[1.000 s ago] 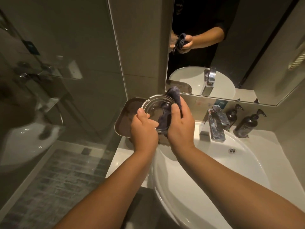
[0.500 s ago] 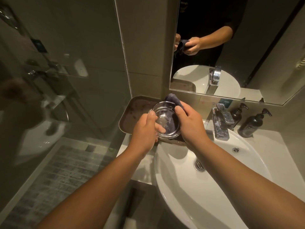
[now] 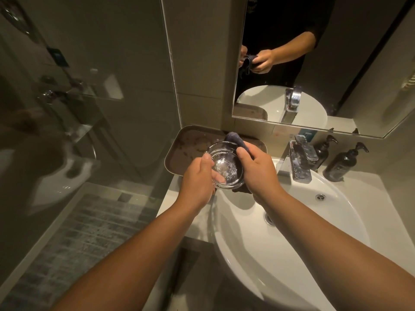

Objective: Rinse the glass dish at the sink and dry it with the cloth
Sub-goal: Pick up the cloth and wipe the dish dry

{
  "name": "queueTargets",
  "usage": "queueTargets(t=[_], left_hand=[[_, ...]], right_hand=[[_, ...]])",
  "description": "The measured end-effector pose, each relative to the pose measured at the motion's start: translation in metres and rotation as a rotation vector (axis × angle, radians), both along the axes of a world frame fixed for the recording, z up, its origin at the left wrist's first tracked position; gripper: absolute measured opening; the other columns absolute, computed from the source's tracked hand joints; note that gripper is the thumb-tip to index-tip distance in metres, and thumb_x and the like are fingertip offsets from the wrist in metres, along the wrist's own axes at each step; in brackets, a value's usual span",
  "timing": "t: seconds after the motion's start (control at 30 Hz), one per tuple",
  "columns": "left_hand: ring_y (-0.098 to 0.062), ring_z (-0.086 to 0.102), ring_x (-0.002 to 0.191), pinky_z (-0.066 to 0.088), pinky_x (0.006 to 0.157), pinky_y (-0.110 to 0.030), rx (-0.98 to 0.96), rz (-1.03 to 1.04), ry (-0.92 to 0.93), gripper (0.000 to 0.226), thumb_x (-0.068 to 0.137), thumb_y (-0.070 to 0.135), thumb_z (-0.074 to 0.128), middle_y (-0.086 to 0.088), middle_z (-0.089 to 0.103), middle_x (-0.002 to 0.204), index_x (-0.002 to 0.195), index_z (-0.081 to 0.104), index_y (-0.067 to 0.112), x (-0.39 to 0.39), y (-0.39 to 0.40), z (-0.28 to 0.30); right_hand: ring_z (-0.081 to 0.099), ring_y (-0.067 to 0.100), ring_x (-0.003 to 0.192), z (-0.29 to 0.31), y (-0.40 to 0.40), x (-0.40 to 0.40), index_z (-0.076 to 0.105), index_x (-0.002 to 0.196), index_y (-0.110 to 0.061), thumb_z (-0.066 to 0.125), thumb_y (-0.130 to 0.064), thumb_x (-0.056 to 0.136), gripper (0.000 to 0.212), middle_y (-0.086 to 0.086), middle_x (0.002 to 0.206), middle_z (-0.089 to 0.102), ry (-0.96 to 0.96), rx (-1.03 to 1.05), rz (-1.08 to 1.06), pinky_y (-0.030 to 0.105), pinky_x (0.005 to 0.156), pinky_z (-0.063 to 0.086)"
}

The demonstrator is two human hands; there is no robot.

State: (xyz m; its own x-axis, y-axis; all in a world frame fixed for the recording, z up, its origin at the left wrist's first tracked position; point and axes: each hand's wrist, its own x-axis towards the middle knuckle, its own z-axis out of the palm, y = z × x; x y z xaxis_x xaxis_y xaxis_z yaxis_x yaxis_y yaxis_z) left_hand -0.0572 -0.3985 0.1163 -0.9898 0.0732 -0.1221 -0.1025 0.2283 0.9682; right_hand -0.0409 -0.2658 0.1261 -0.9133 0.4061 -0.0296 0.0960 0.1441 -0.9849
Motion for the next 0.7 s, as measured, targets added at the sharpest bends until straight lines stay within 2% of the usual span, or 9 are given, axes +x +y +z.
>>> queueTargets(t=[0.07, 0.13, 0.23, 0.3, 0.4, 0.47, 0.53, 0.63, 0.7], left_hand=[[-0.014, 0.057, 0.062, 0.046, 0.066, -0.034, -0.016, 0.014, 0.005, 0.037, 0.102, 0.044, 0.029, 0.002, 0.07, 0.063, 0.09, 0.057, 0.022, 0.0, -0.002, -0.004], [-0.019, 0.058, 0.067, 0.048, 0.072, -0.041, -0.054, 0.019, 0.02, 0.039, 0.098, 0.049, 0.029, -0.003, 0.072, 0.075, 0.086, 0.058, 0.025, -0.001, -0.006, -0.009], [-0.025, 0.054, 0.066, 0.05, 0.073, -0.045, -0.148, -0.006, 0.026, 0.049, 0.093, 0.054, 0.027, -0.009, 0.072, 0.081, 0.084, 0.059, 0.02, -0.002, -0.019, -0.013], [-0.026, 0.054, 0.063, 0.05, 0.072, -0.045, -0.241, -0.046, 0.024, 0.053, 0.095, 0.051, 0.026, -0.012, 0.072, 0.079, 0.083, 0.061, 0.014, -0.005, -0.032, -0.018], [-0.023, 0.054, 0.055, 0.048, 0.065, -0.039, -0.334, -0.097, -0.005, 0.056, 0.101, 0.042, 0.029, -0.013, 0.071, 0.071, 0.075, 0.064, 0.005, -0.007, -0.051, -0.028], [-0.018, 0.054, 0.051, 0.043, 0.056, -0.03, -0.387, -0.083, -0.036, 0.055, 0.102, 0.038, 0.032, -0.006, 0.068, 0.061, 0.07, 0.065, 0.007, -0.004, -0.061, -0.036], [-0.015, 0.057, 0.05, 0.04, 0.053, -0.026, -0.427, -0.037, -0.071, 0.047, 0.101, 0.037, 0.035, 0.0, 0.066, 0.059, 0.072, 0.063, 0.013, -0.001, -0.068, -0.051], [-0.028, 0.067, 0.07, 0.055, 0.071, -0.038, -0.472, 0.011, -0.104, 0.044, 0.092, 0.051, 0.034, -0.005, 0.07, 0.08, 0.087, 0.059, 0.015, 0.005, -0.075, -0.077], [-0.035, 0.067, 0.082, 0.055, 0.079, -0.044, -0.538, 0.003, -0.121, 0.046, 0.094, 0.05, 0.034, -0.013, 0.07, 0.095, 0.098, 0.057, 0.011, 0.006, -0.081, -0.092]], right_hand=[[0.071, 0.022, 0.086, -0.003, -0.002, 0.001, 0.071, 0.099, -0.045, 0.051, -0.036, 0.095, 0.022, -0.01, 0.089, 0.073, -0.022, 0.042, -0.004, 0.053, 0.071, 0.06], [0.069, 0.02, 0.087, -0.005, -0.001, 0.002, 0.07, 0.105, -0.04, 0.051, -0.038, 0.094, 0.022, -0.012, 0.088, 0.07, -0.035, 0.156, 0.009, 0.048, 0.073, 0.06], [0.065, 0.02, 0.079, -0.006, 0.005, 0.002, 0.068, 0.094, -0.031, 0.052, -0.038, 0.092, 0.017, -0.01, 0.075, 0.066, -0.098, 0.428, 0.115, 0.038, 0.073, 0.056], [0.063, 0.022, 0.077, -0.009, 0.006, 0.002, 0.065, 0.089, -0.028, 0.056, -0.037, 0.092, 0.013, -0.004, 0.076, 0.067, -0.19, 0.603, 0.216, 0.034, 0.071, 0.052], [0.063, 0.022, 0.076, -0.021, -0.001, -0.001, 0.062, 0.086, -0.026, 0.058, -0.038, 0.092, 0.014, -0.001, 0.079, 0.068, -0.303, 0.735, 0.323, 0.032, 0.065, 0.05], [0.063, 0.023, 0.077, -0.033, -0.013, -0.005, 0.061, 0.087, -0.025, 0.055, -0.039, 0.092, 0.017, 0.001, 0.081, 0.068, -0.334, 0.798, 0.355, 0.031, 0.063, 0.049], [0.064, 0.027, 0.081, -0.048, -0.026, -0.012, 0.062, 0.093, -0.021, 0.052, -0.039, 0.094, 0.021, 0.004, 0.086, 0.069, -0.344, 0.846, 0.358, 0.033, 0.065, 0.049], [0.064, 0.033, 0.087, -0.072, -0.046, -0.022, 0.062, 0.097, -0.017, 0.049, -0.038, 0.094, 0.025, 0.01, 0.095, 0.07, -0.369, 0.867, 0.354, 0.034, 0.067, 0.046], [0.064, 0.034, 0.088, -0.087, -0.056, -0.027, 0.063, 0.099, -0.015, 0.049, -0.037, 0.095, 0.026, 0.011, 0.098, 0.07, -0.392, 0.878, 0.367, 0.033, 0.067, 0.045]])
